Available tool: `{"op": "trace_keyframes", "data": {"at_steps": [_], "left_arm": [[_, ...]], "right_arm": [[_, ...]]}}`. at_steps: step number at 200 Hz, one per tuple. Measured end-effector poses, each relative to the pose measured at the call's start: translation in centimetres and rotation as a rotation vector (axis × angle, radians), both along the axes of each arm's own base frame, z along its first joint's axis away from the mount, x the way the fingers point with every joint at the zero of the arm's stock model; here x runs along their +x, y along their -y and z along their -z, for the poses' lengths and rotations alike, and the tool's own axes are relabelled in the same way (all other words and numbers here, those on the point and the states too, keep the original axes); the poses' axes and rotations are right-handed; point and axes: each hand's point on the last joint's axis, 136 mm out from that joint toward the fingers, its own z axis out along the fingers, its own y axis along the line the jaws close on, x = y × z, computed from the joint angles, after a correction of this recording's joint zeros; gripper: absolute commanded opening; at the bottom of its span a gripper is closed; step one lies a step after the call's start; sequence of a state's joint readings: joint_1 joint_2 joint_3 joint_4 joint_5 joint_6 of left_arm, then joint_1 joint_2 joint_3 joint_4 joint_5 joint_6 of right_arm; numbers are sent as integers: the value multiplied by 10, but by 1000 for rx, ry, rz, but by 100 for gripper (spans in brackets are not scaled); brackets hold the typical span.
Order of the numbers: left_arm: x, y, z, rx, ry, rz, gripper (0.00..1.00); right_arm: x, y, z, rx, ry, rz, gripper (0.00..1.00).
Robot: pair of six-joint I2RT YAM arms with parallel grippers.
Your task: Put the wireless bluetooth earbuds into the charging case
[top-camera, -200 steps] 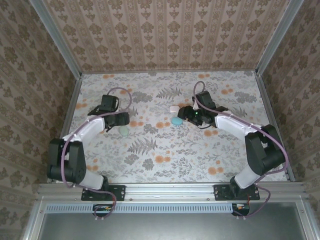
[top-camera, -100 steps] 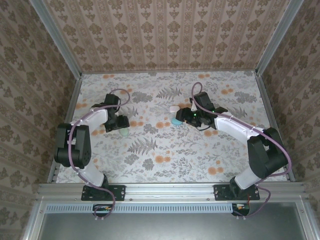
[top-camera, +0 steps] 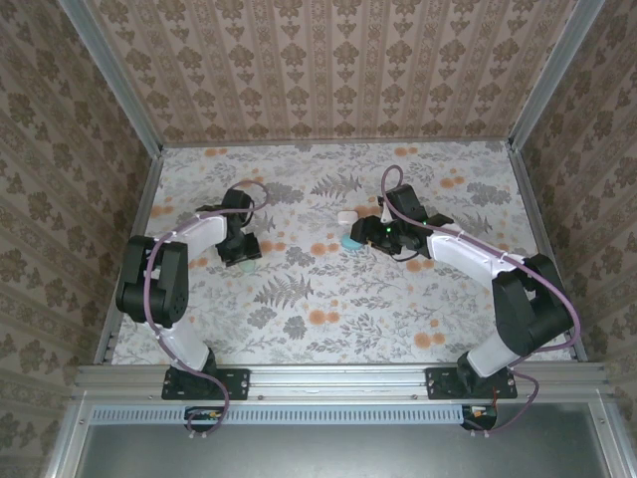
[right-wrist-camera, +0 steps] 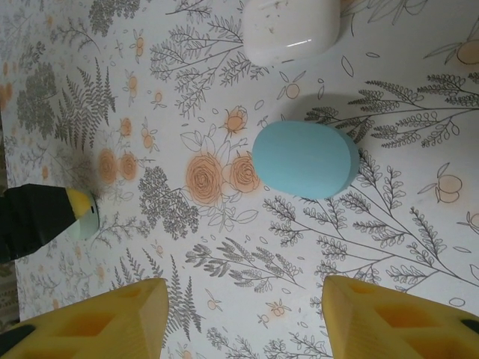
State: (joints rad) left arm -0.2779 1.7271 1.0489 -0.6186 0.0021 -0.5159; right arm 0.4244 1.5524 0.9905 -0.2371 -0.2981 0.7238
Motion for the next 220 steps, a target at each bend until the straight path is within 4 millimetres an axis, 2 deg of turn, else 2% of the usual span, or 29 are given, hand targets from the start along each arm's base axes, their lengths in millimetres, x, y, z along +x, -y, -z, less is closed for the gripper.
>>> {"op": "trace_keyframes", "data": {"at_steps": [33, 56, 82, 103, 126, 173, 203, 220], "left_arm": [[-3, 5, -3, -6, 0, -22, 39], [-11, 17, -15, -42, 26, -61, 40], [-28, 40, -34, -114, 66, -118, 41], [-41, 69, -44, -171, 81, -156, 41], [-53, 94, -44, -213, 67, -200, 41], [-67, 122, -43, -212, 36, -289, 42], [-71, 138, -42, -199, 5, -338, 43], [-72, 144, -35, -191, -17, -375, 44]], "right_arm": [[-8, 3, 2, -1, -3, -1, 59], [-16, 7, 5, -7, -4, -6, 59], [-26, 13, 11, -20, -9, -12, 59], [-32, 16, 15, -35, -9, -23, 59], [-36, 20, 15, -54, 8, -31, 59], [-47, 31, 1, -66, 71, -38, 59], [-52, 42, 6, -84, 66, -24, 59], [-55, 47, 10, -96, 61, -20, 59]]}}
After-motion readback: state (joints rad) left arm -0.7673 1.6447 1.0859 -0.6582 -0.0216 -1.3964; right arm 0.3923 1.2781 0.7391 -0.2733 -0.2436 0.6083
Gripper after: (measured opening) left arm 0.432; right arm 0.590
